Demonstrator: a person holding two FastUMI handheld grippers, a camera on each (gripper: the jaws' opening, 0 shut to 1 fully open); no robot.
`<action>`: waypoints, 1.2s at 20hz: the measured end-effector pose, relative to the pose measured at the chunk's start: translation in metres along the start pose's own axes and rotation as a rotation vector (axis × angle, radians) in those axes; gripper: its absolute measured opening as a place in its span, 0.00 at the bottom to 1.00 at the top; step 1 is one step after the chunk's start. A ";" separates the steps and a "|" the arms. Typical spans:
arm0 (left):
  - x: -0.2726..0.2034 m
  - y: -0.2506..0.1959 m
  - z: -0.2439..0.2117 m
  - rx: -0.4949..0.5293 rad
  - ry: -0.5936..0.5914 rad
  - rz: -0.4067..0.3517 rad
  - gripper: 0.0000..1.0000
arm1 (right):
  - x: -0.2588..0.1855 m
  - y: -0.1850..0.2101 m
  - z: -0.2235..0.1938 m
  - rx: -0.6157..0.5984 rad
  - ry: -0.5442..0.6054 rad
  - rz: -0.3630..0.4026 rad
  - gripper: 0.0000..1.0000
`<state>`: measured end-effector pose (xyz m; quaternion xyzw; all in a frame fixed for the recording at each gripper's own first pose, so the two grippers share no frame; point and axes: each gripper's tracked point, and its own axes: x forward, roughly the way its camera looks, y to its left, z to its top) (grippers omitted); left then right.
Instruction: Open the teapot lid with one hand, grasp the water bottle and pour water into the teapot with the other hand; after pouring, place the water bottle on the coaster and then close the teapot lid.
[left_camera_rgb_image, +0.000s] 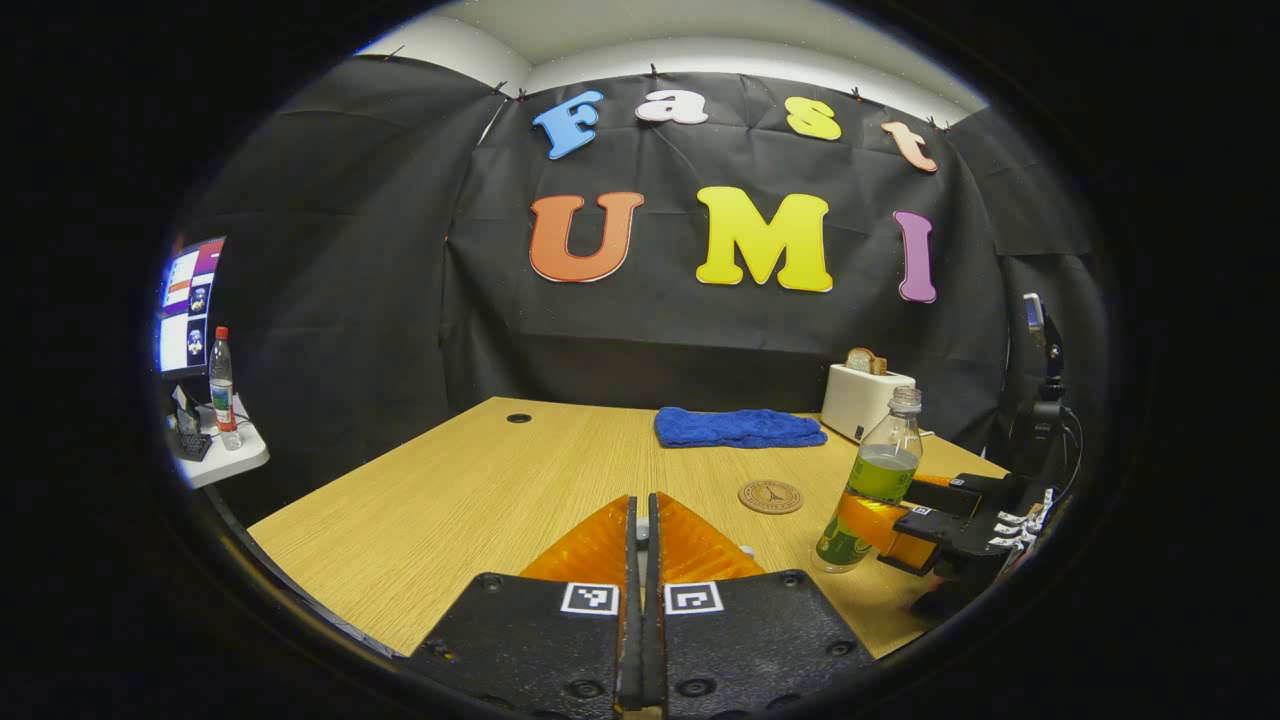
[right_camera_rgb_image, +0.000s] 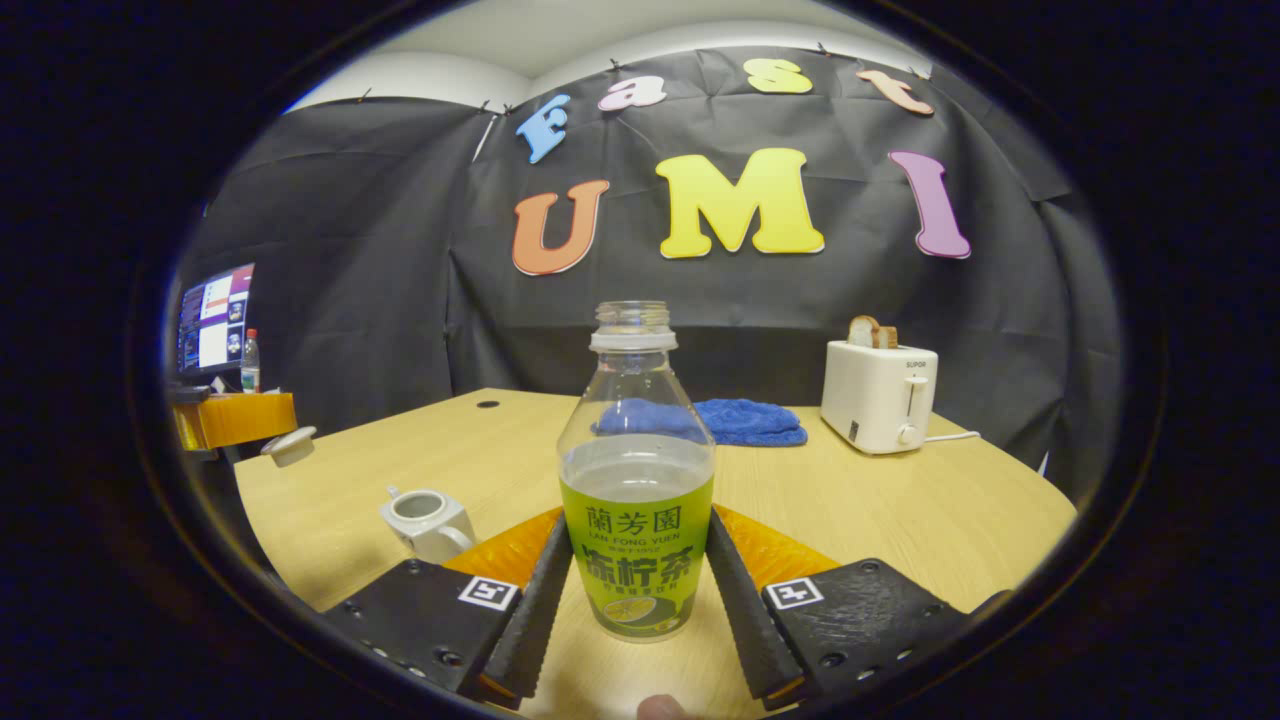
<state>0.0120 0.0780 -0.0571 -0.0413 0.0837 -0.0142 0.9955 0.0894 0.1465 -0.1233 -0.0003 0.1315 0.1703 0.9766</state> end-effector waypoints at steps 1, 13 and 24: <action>0.000 0.000 0.000 0.001 -0.001 -0.003 0.02 | 0.000 0.001 0.002 -0.015 0.009 0.010 0.73; -0.001 0.013 0.002 0.003 -0.008 0.003 0.02 | 0.014 0.000 0.025 -0.653 0.091 0.013 0.69; -0.004 0.031 0.005 -0.003 -0.012 0.024 0.02 | 0.035 0.014 0.043 -1.221 -0.008 -0.084 0.69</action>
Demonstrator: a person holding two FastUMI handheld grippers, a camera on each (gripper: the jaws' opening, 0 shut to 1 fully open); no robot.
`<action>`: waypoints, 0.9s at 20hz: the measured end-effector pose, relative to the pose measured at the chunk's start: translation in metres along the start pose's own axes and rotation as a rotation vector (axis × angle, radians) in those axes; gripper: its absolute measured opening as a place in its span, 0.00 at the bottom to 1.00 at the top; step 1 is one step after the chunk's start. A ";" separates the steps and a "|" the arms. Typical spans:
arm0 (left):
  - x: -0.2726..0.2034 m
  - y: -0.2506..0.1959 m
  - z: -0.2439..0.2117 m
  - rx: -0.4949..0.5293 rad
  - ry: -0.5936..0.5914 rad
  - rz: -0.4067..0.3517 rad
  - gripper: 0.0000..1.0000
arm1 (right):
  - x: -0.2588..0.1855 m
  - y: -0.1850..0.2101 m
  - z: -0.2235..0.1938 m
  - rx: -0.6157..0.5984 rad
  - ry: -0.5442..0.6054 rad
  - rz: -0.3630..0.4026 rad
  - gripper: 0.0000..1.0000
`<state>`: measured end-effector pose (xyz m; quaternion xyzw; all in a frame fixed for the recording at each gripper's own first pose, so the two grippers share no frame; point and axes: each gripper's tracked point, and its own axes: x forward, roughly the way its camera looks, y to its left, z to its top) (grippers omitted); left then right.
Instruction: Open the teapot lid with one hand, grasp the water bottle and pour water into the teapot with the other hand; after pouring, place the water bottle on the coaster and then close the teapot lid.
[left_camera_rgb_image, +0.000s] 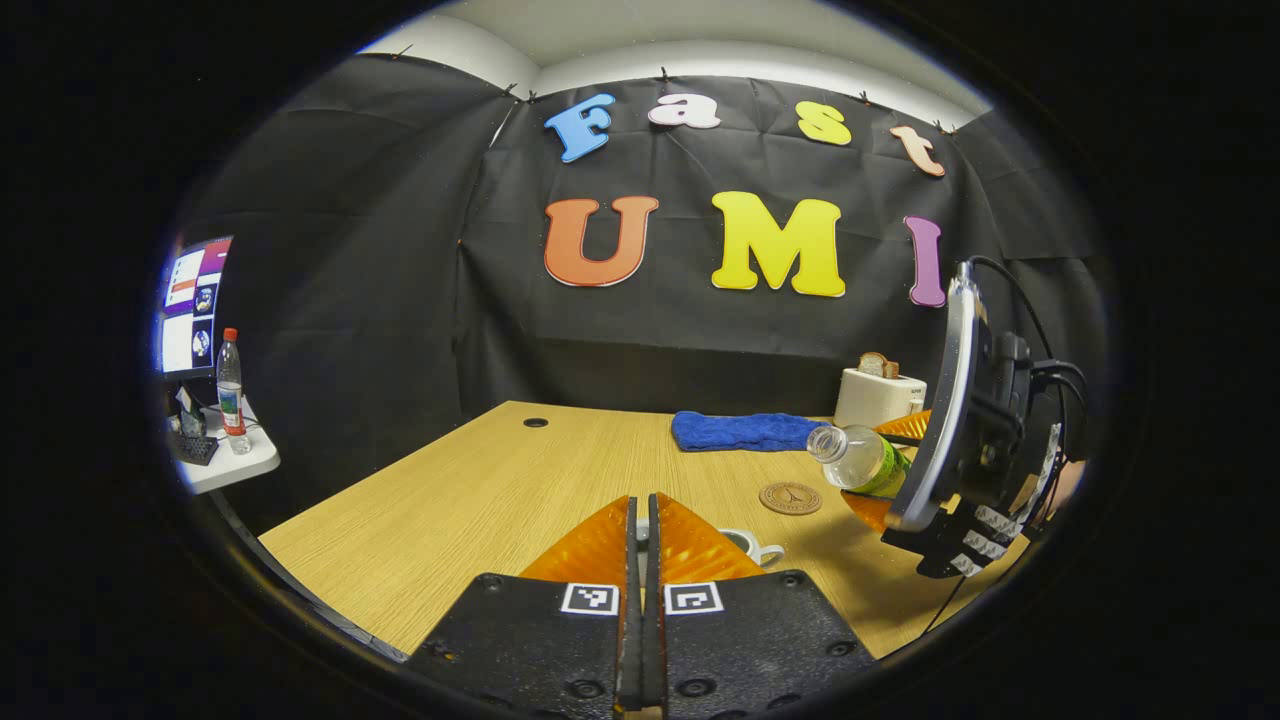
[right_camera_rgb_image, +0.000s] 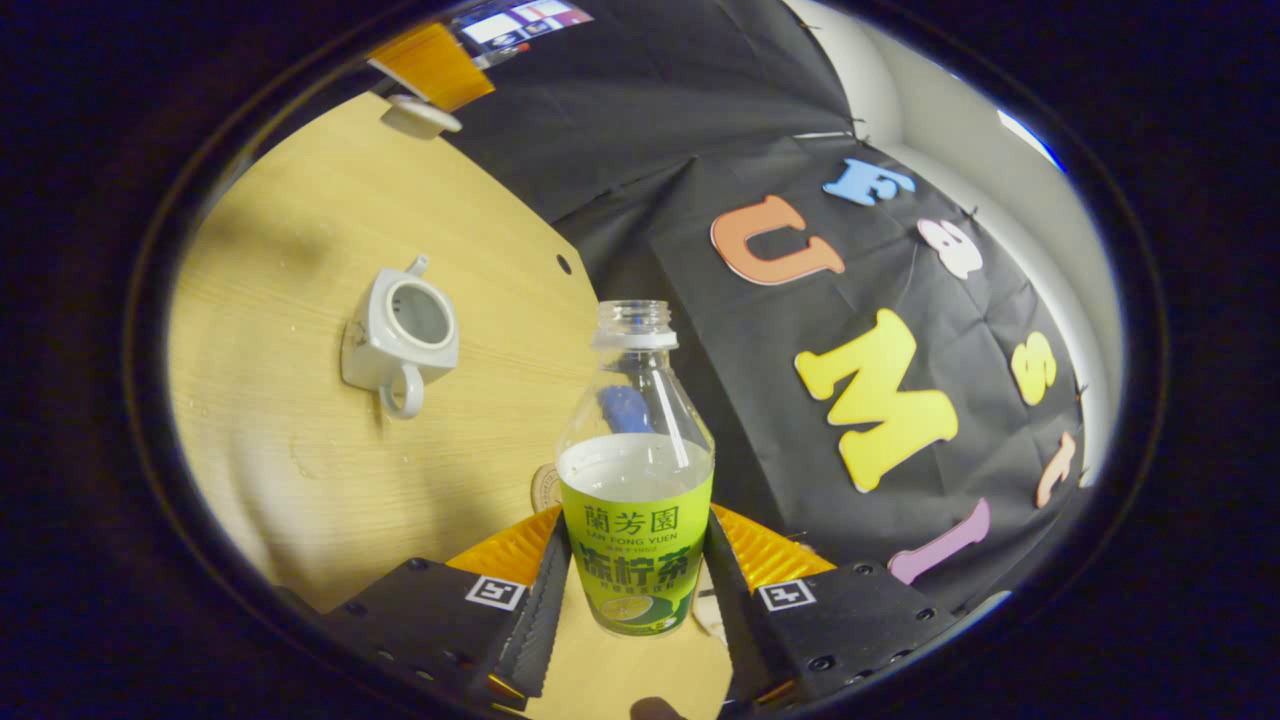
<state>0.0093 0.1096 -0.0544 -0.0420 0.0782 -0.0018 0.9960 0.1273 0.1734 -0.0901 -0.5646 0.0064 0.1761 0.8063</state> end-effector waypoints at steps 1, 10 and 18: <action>0.000 0.001 -0.001 -0.002 0.001 0.000 0.02 | 0.002 -0.001 0.003 -0.051 -0.010 -0.019 0.69; -0.001 0.010 -0.002 -0.003 0.009 0.012 0.03 | 0.005 0.021 0.011 -0.361 -0.061 -0.060 0.69; -0.003 0.021 -0.002 -0.010 0.013 0.025 0.02 | 0.015 0.023 0.029 -0.609 -0.100 -0.085 0.69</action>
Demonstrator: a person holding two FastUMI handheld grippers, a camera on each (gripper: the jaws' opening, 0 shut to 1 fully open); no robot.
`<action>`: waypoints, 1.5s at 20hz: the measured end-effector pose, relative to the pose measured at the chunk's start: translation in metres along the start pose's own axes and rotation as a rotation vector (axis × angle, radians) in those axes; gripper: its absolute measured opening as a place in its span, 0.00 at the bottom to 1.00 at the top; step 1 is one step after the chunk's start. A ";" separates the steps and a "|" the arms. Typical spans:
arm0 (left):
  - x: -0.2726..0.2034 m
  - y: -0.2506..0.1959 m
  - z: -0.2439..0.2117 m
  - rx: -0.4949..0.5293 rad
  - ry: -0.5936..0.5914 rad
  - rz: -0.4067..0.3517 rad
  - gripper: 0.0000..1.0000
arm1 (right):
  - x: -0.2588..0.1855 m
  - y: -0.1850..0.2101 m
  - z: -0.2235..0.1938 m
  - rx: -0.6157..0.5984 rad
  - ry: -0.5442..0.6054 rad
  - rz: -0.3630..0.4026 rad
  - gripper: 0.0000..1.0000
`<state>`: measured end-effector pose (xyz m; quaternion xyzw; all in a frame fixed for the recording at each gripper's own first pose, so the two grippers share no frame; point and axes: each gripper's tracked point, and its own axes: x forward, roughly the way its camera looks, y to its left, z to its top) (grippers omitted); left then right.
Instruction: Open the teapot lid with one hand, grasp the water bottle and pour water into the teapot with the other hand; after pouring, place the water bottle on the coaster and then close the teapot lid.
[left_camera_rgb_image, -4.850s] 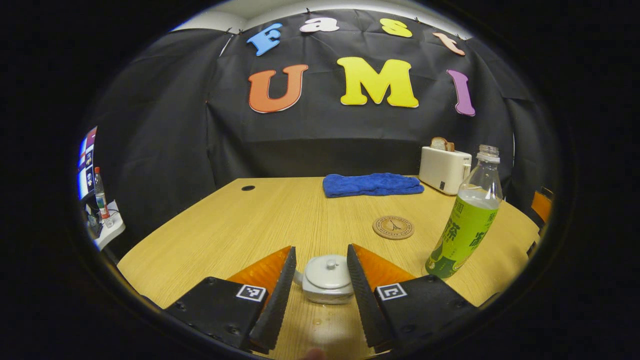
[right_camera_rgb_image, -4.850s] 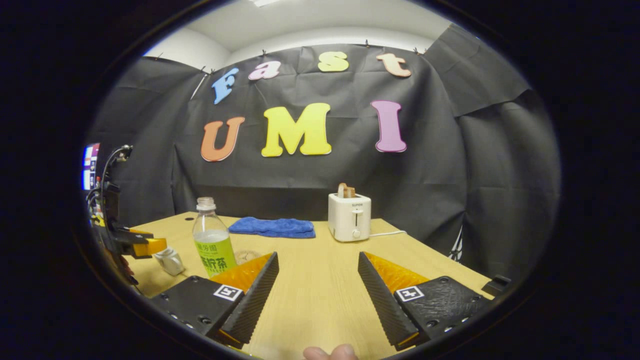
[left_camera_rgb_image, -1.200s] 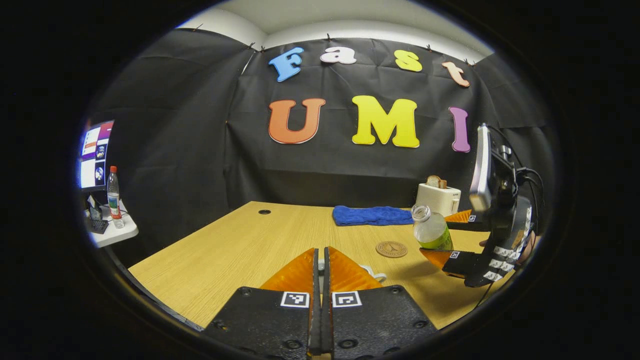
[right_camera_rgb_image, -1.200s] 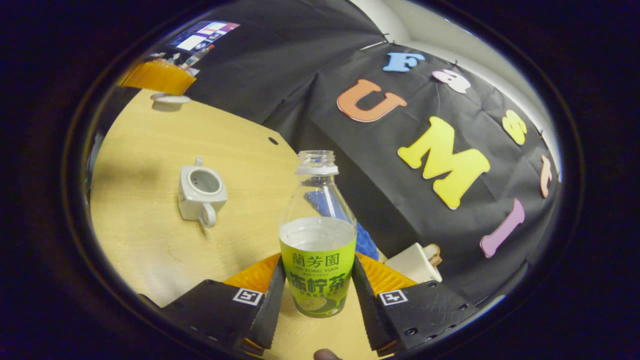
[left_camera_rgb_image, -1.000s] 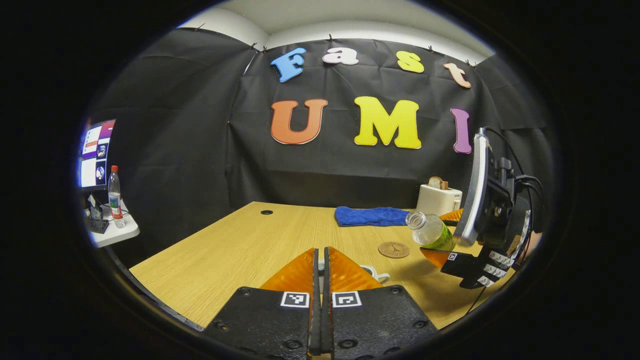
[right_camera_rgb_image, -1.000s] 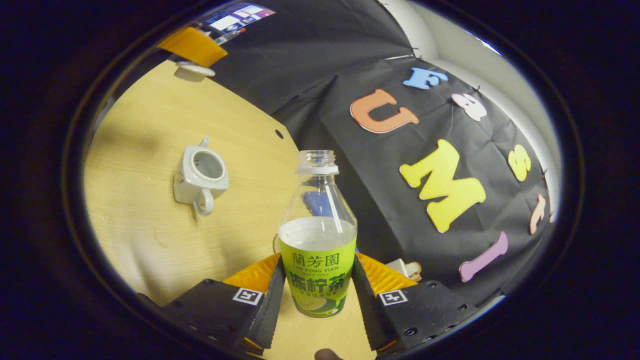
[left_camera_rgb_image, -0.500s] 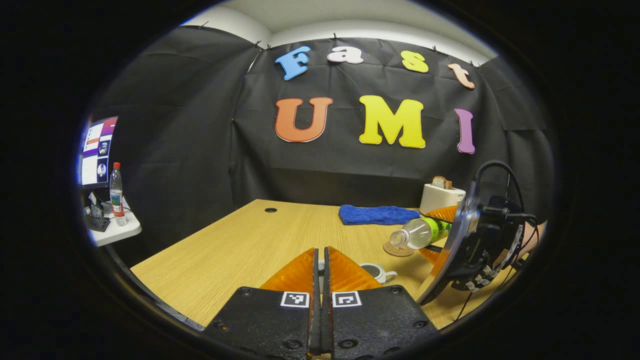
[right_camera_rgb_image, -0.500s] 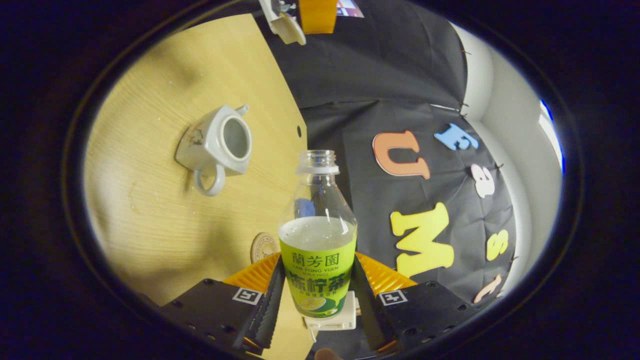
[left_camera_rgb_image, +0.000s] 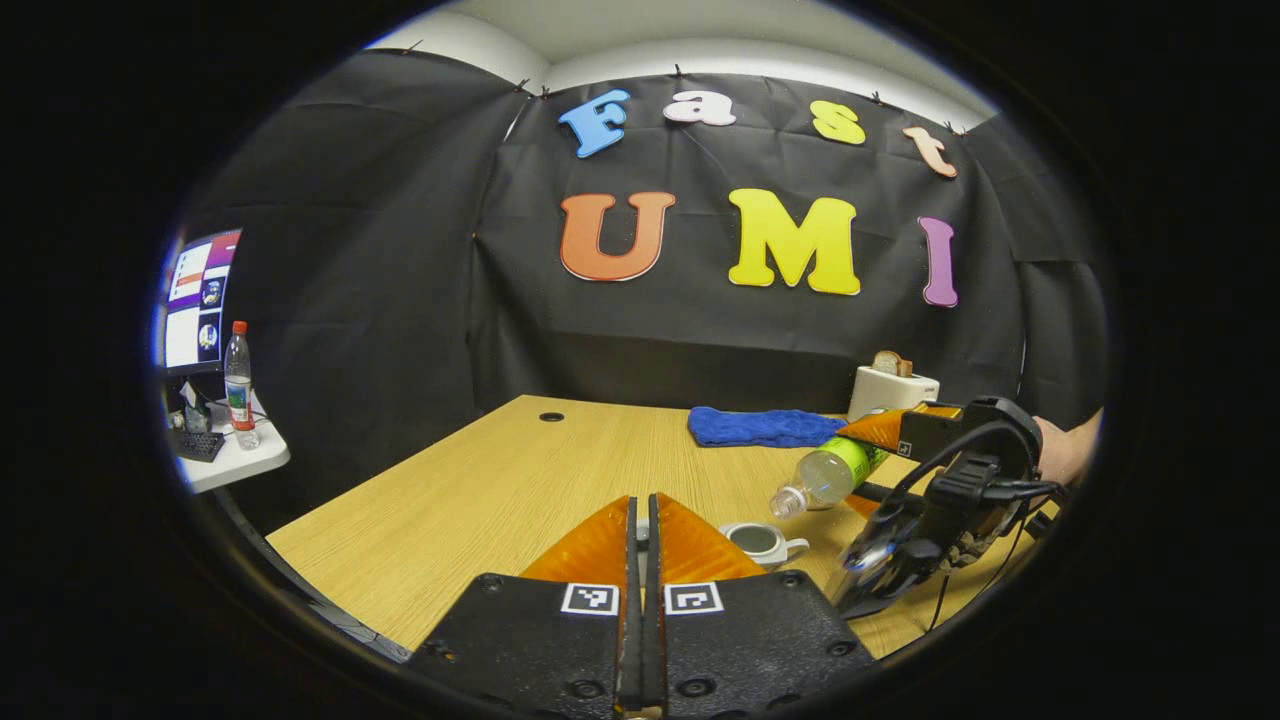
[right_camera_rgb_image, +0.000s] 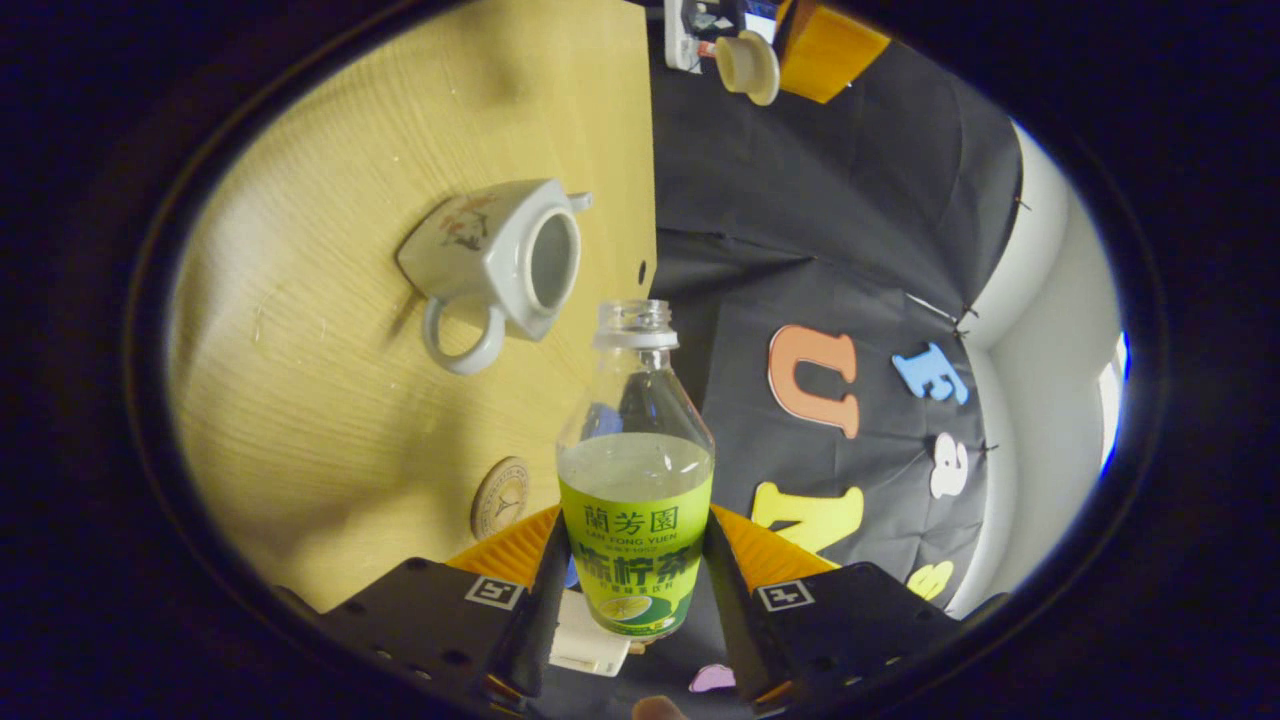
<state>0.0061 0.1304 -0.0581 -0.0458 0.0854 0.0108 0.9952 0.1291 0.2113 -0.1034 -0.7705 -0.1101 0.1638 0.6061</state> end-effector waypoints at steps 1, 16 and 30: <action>0.000 0.001 -0.001 0.001 0.001 0.001 0.02 | 0.002 -0.001 0.001 -0.027 -0.003 -0.003 0.69; 0.000 0.004 -0.005 -0.007 0.011 -0.006 0.02 | 0.002 -0.018 0.018 -0.290 -0.058 -0.080 0.69; -0.002 0.007 -0.002 -0.023 0.009 -0.006 0.03 | 0.001 -0.045 0.022 -0.506 -0.080 -0.169 0.69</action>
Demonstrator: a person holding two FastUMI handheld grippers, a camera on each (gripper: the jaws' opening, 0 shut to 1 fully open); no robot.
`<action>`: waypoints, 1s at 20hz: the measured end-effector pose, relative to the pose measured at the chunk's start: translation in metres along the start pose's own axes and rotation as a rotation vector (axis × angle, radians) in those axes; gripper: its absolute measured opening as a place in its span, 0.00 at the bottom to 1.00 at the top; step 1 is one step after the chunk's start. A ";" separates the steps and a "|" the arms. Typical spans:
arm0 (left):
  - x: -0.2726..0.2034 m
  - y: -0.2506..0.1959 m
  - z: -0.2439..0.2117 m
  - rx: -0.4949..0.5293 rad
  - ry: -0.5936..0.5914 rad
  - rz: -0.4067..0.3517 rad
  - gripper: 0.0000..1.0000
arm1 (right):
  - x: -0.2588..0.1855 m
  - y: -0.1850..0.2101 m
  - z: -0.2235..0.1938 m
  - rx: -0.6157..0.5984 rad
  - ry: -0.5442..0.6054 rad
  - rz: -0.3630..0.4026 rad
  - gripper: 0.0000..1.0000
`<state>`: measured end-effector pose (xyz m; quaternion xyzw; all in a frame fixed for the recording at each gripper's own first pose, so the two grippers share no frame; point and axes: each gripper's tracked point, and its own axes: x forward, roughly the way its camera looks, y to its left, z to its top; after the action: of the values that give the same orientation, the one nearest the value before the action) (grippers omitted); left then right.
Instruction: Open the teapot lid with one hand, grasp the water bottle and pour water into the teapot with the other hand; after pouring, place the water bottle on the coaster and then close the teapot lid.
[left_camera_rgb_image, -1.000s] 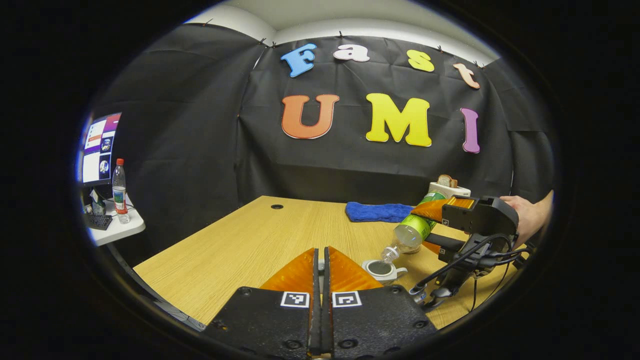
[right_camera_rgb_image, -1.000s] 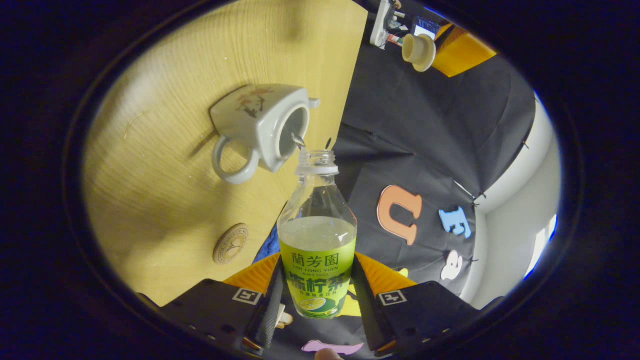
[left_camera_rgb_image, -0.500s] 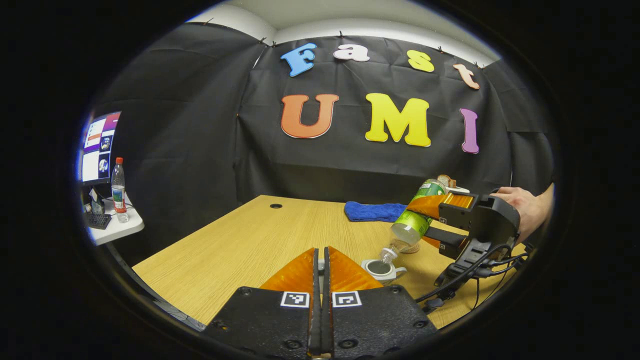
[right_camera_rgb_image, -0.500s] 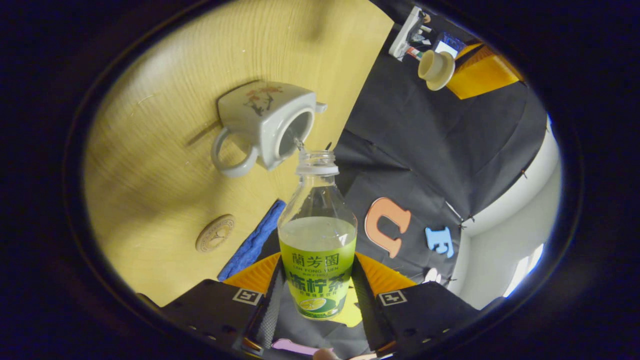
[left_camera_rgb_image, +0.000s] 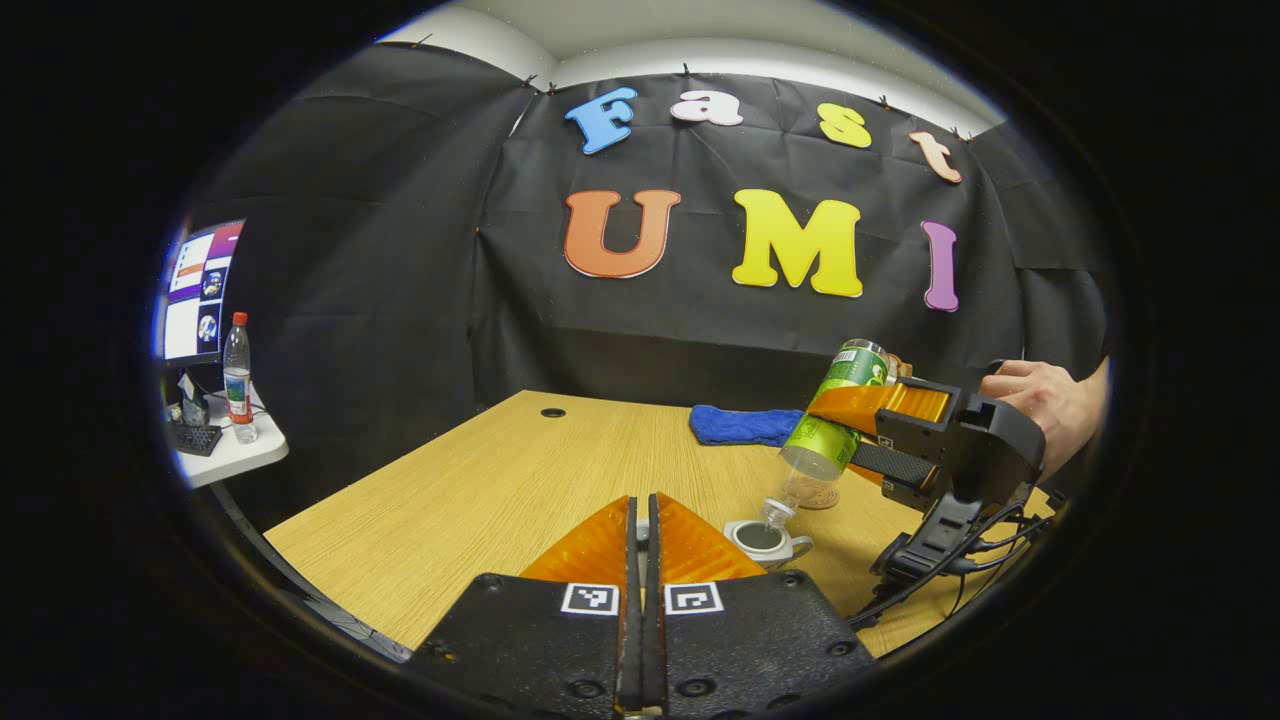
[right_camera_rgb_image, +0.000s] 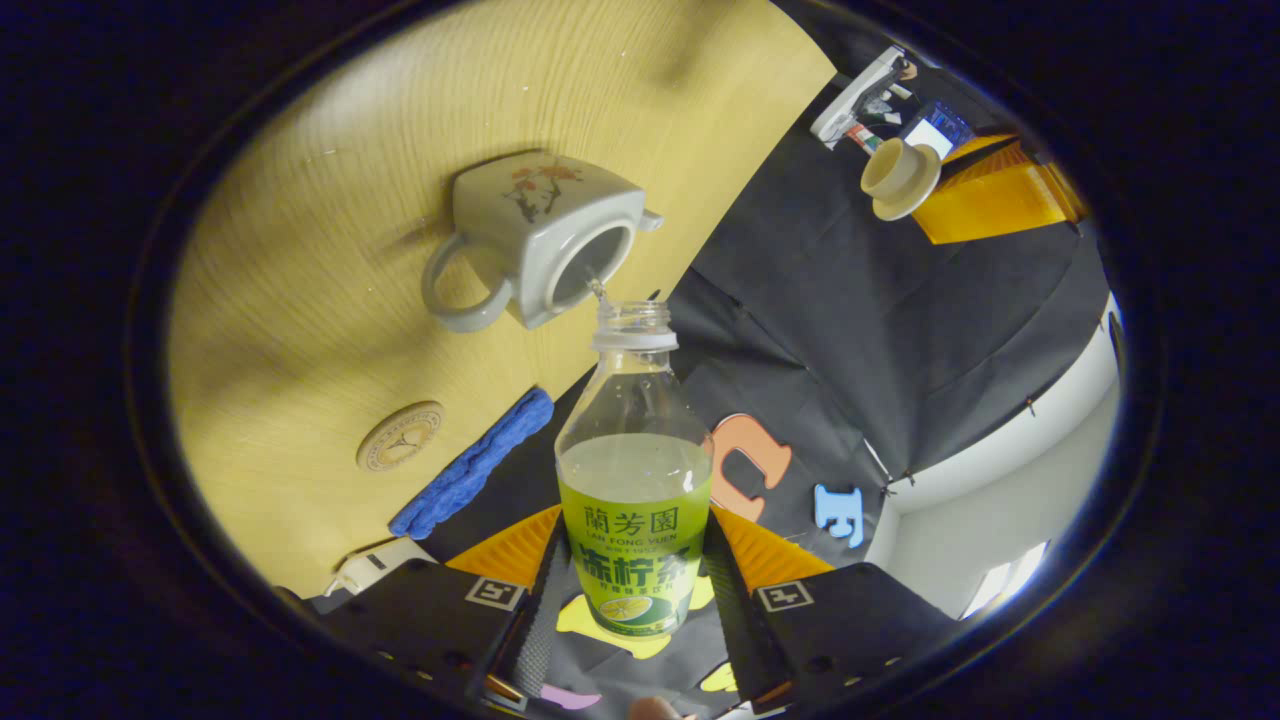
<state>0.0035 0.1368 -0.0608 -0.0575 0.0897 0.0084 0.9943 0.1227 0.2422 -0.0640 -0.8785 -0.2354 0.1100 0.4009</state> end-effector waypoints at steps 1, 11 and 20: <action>0.000 0.001 -0.002 -0.004 0.002 -0.001 0.02 | -0.001 -0.002 0.000 -0.005 -0.003 -0.004 0.70; -0.004 0.006 0.003 -0.007 -0.010 0.008 0.02 | -0.002 -0.001 0.000 0.007 -0.004 -0.016 0.70; -0.006 0.007 0.009 0.000 -0.024 0.015 0.02 | -0.003 0.025 0.002 0.336 -0.001 0.065 0.69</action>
<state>-0.0007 0.1447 -0.0522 -0.0569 0.0780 0.0165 0.9952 0.1271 0.2274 -0.0844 -0.8063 -0.1855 0.1609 0.5382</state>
